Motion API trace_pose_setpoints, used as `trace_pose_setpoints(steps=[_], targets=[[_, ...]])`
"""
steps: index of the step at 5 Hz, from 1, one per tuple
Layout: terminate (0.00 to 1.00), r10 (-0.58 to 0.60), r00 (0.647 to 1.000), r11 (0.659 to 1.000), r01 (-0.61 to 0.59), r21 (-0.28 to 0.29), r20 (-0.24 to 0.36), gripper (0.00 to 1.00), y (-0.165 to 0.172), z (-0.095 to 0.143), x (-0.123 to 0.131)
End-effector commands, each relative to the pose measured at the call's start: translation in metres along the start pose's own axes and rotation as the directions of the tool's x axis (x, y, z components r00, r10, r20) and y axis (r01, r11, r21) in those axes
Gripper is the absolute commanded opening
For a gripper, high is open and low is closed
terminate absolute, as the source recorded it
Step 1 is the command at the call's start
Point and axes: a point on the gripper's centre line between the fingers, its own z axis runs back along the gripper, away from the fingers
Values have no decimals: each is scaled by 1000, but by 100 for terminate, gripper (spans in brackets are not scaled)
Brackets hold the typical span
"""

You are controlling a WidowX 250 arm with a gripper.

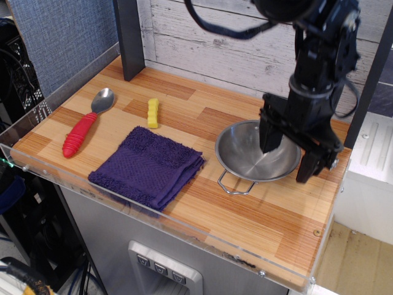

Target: Put the silver pan on top of the purple rag.

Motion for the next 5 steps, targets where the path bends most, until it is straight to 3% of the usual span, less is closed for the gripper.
trace_pose_setpoints(steps=[1,2,3,5], targets=[[0,8,1000,1000,-8,-14,-17,100,-9,-7,-5],[0,-3,1000,1000,3,-23,-17,100,-15,-11,-6],[0,7,999,1000,-6,-10,38,0,-14,1,-4],[0,33,998,999,-31,-27,59,0,-2,15,-4]])
